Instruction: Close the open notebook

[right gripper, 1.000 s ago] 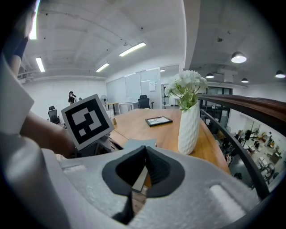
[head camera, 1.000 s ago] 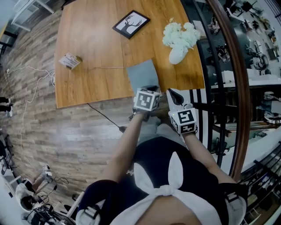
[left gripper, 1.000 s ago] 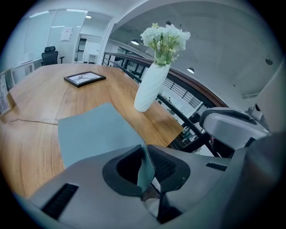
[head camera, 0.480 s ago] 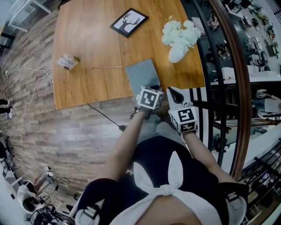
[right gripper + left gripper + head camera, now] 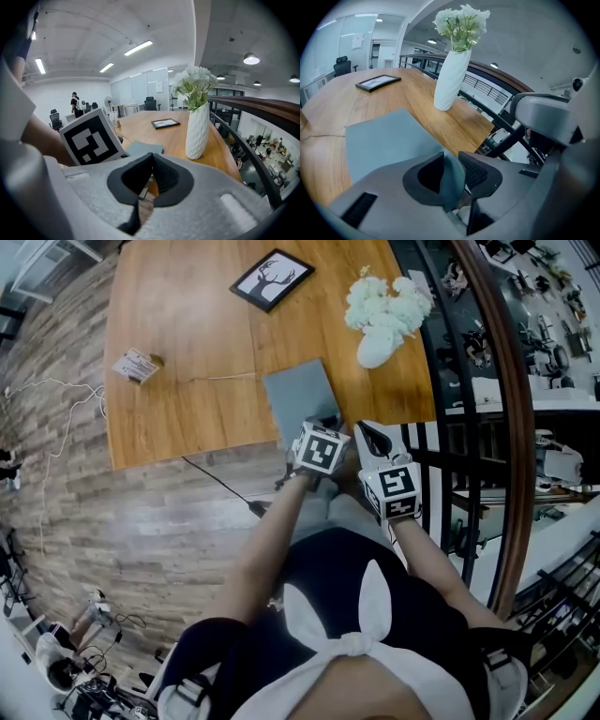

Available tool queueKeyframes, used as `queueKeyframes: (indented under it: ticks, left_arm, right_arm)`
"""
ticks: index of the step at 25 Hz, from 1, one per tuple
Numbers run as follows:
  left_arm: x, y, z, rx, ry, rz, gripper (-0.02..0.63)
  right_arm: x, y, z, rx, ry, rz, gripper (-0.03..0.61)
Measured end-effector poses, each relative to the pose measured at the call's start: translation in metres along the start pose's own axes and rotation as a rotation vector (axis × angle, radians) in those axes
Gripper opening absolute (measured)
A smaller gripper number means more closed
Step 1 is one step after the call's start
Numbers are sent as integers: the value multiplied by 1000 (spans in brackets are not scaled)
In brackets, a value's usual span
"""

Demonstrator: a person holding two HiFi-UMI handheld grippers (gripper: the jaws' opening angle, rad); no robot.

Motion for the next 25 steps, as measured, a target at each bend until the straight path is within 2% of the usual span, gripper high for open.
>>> queueKeyframes:
  ticks: [4, 8, 11, 15, 21, 25]
  left_arm:
    - [11, 0, 3, 2, -40, 72, 145]
    - [16, 2, 7, -7, -58, 75, 235]
    - [16, 8, 7, 29, -48, 101, 253]
    - [11, 32, 3, 131, 1, 131, 253]
    - [-13, 90, -7, 352, 47, 86, 243]
    - [-27, 126, -12, 434, 34, -17, 111]
  right_arm:
    - [1, 0, 4, -3, -4, -3, -2]
    - [3, -2, 9, -2, -10, -2, -2]
    - [2, -4, 10, 5, -13, -8, -2]
    - [-1, -5, 8, 17, -14, -37, -2]
    - [-6, -7, -4, 44, -10, -75, -2]
    - [-14, -3, -17, 77, -10, -102, -2]
Point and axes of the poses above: the fingertips, and each gripper's own axes: y backward along the fingers, x to its right, z out of its underside, the point moved 3 cm from there along y, backward along the fingers, and after that the axes turned 8 degrees about -x, right-handed, at the moved point
